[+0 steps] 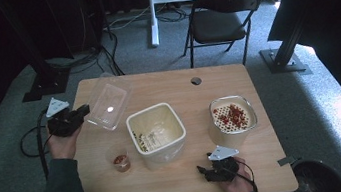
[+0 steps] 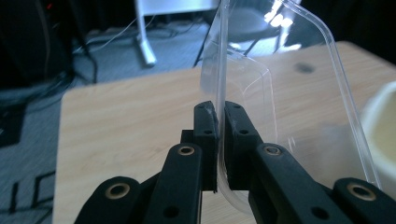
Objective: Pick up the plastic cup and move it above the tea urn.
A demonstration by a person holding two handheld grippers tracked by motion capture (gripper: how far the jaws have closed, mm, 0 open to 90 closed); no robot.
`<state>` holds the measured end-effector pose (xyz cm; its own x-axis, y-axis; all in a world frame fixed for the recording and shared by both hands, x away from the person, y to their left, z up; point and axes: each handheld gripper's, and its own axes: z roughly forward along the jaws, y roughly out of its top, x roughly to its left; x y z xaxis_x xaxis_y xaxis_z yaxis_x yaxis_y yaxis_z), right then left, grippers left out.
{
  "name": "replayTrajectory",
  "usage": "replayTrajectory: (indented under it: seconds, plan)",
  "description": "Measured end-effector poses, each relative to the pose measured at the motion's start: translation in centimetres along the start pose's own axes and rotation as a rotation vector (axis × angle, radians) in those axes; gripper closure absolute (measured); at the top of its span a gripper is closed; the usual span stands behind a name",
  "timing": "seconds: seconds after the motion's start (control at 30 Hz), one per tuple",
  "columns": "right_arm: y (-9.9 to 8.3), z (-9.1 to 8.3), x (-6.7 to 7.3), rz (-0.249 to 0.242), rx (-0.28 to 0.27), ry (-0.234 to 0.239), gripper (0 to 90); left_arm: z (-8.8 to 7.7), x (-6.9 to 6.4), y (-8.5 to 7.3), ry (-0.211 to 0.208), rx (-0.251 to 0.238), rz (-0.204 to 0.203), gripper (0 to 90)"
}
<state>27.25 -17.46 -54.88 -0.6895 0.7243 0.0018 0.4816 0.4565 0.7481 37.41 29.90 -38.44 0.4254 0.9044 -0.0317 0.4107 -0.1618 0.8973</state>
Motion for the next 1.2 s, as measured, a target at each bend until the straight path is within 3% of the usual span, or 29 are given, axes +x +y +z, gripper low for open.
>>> replayTrajectory:
  seconds: [0.13, 0.17, 0.33, 0.77, 0.87, 0.97, 1.07, 1.2]
  plan:
    - [0.0, 0.0, 0.0, 0.0, 0.0, 0.0, 35.2, -1.4, -1.2, 1.0, -0.048, -0.03, 0.019, 85.9]
    - [0.0, 0.0, 0.0, -0.001, 0.0, -0.001, 35.2, -2.3, -2.1, 1.6, -0.082, -0.045, 0.031, 85.9]
    - [0.0, 0.0, 0.0, 0.002, -0.001, 0.0, 35.3, -3.3, -3.8, 2.0, -0.158, -0.053, 0.052, 85.8]
    - [0.0, 0.0, 0.0, 0.005, -0.001, -0.003, 35.2, -3.3, -6.9, 1.0, -0.344, 0.031, 0.104, 85.2]
    - [0.0, 0.1, 0.0, 0.003, -0.001, -0.004, 35.2, -3.4, -7.1, 1.1, -0.344, 0.031, 0.116, 83.9]
    - [0.0, 0.1, 0.0, 0.003, -0.002, -0.004, 35.2, -3.2, -7.2, 1.1, -0.328, 0.032, 0.121, 71.9]
    - [0.0, 0.1, 0.0, 0.004, -0.002, -0.005, 35.2, -2.9, -7.2, 1.1, -0.338, 0.022, 0.11, 62.9]
    - [0.1, 0.1, 0.0, 0.005, -0.002, -0.005, 35.2, -2.7, -7.3, 1.2, -0.339, 0.011, 0.108, 57.6]
